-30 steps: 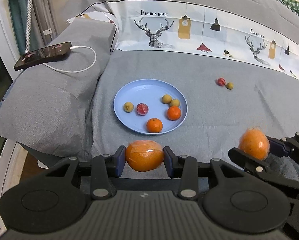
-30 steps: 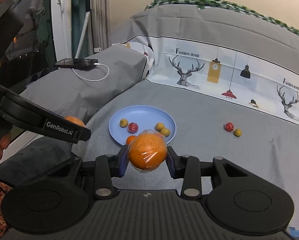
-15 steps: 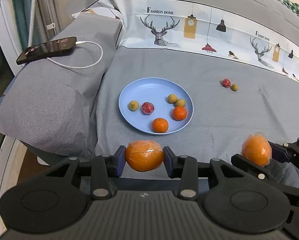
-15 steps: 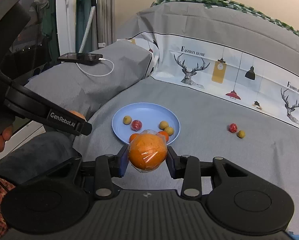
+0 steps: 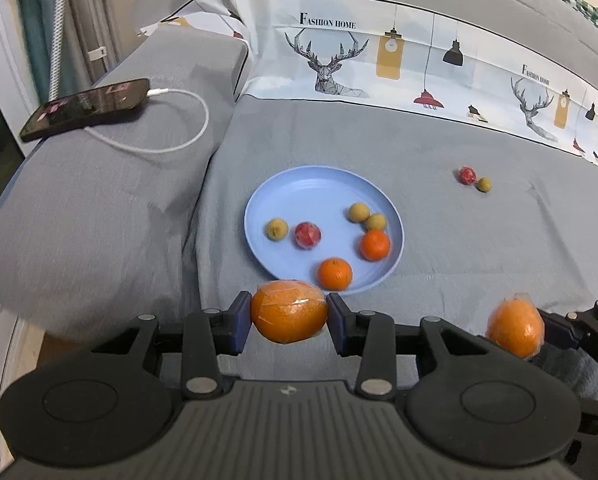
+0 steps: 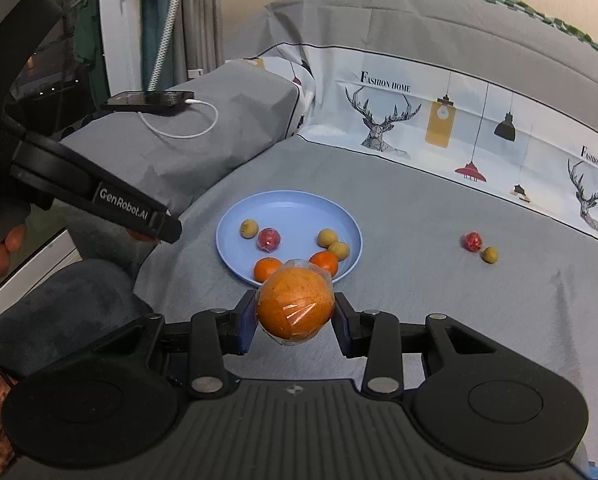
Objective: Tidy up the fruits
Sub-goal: 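Carry both oranges to the blue plate and open both tools, then withdraw both tools from the plate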
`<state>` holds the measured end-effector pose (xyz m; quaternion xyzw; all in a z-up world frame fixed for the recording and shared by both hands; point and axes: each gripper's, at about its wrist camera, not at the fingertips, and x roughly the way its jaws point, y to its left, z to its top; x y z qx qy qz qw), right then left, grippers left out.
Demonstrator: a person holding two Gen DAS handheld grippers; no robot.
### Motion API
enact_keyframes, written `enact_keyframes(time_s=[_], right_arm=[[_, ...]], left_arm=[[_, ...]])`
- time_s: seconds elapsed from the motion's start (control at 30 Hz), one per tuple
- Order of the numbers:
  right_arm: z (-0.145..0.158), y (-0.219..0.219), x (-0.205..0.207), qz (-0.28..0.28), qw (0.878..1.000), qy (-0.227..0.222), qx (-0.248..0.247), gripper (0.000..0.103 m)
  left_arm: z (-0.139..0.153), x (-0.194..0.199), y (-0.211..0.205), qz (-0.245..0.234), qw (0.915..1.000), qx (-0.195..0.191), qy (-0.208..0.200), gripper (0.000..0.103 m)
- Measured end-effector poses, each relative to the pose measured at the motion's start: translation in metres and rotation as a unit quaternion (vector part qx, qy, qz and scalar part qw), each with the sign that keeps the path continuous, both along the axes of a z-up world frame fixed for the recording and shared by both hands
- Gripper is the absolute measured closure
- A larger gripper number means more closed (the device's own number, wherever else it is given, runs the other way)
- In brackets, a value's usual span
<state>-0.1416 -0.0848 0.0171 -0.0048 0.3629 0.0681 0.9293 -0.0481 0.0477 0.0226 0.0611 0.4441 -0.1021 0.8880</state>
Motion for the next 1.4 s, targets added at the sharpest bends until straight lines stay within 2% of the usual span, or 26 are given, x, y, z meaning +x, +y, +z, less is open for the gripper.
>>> enact_keyframes(time_s=[0.33, 0.63, 0.8, 0.87, 0.9, 0.93, 1.0, 1.1, 1.2, 1.3, 1.4], right_arm=[[-0.033, 0.005, 0.069, -0.012, 0.999, 0.027, 0.019, 0.062], [-0.08, -0.001, 0.133, -0.03, 0.997, 0.063, 0.025, 0.062], [-0.101, -0.001, 0.157, -0.029, 0.996, 0.078, 0.019, 0.062], [-0.106, -0.001, 0.164, -0.025, 0.996, 0.082, 0.021, 0.061], [-0.107, -0.002, 0.167, -0.023, 0.996, 0.083, 0.025, 0.058], [-0.107, -0.003, 0.17, -0.019, 0.996, 0.083, 0.029, 0.053], [-0.105, -0.005, 0.171, -0.014, 0.996, 0.082, 0.025, 0.033], [-0.096, -0.009, 0.16, -0.021, 0.996, 0.083, 0.008, 0.016], [-0.085, -0.015, 0.134, -0.027, 0.995, 0.094, 0.007, 0.009], [-0.073, -0.016, 0.1, -0.027, 0.994, 0.103, 0.011, 0.005], [-0.056, -0.013, 0.064, -0.028, 0.995, 0.093, 0.014, 0.001]], left_arm=[[-0.024, 0.07, -0.022, -0.006, 0.9998, 0.013, 0.014, 0.059], [-0.068, 0.138, -0.035, -0.004, 0.9986, 0.037, 0.039, 0.059], [-0.093, 0.163, -0.04, -0.006, 0.997, 0.055, 0.053, 0.059], [-0.099, 0.168, -0.04, -0.009, 0.9968, 0.062, 0.051, 0.055], [-0.099, 0.169, -0.041, -0.013, 0.9969, 0.063, 0.045, 0.04], [-0.098, 0.169, -0.041, -0.018, 0.9972, 0.063, 0.037, 0.017], [-0.09, 0.161, -0.04, -0.024, 0.998, 0.058, 0.013, 0.0], [-0.077, 0.145, -0.041, -0.043, 0.9975, 0.056, -0.012, 0.0], [-0.069, 0.122, -0.039, -0.04, 0.9966, 0.072, -0.009, 0.0], [-0.059, 0.09, -0.032, -0.028, 0.9974, 0.067, -0.006, 0.0], [-0.047, 0.053, -0.023, -0.012, 0.9979, 0.064, -0.002, 0.0]])
